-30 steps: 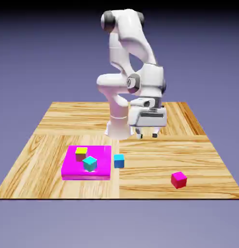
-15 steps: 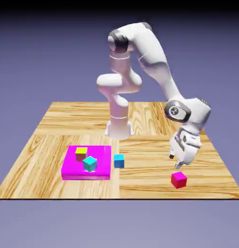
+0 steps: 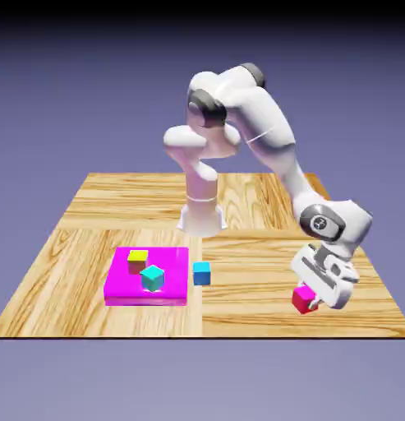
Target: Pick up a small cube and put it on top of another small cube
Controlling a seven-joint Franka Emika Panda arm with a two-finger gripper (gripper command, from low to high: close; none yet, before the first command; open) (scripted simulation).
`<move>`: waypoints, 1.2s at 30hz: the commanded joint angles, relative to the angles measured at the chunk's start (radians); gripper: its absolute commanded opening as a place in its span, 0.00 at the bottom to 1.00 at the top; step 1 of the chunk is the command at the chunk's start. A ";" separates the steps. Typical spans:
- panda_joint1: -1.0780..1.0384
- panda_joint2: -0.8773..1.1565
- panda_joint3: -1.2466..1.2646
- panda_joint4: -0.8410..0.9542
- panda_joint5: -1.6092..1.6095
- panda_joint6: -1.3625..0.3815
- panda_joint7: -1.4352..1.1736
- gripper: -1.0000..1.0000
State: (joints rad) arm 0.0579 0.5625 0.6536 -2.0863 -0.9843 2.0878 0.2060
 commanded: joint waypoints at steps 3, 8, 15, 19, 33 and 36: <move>0.000 -0.094 -0.109 -0.074 -0.005 0.036 -0.062 0.00; 0.000 -0.250 -0.290 -0.197 -0.009 0.095 -0.167 0.00; 0.000 -0.468 -0.544 -0.370 -0.014 0.178 -0.315 0.00; 0.000 -0.593 -0.689 -0.468 -0.017 0.225 -0.399 0.00; -0.012 -0.847 -1.084 -0.713 -0.083 0.409 -0.569 0.00; -0.031 -0.738 -1.111 -0.694 -0.170 0.500 -0.495 0.00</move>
State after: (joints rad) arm 0.0273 -0.1755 -0.4576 -2.7799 -1.1535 2.5871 -0.2896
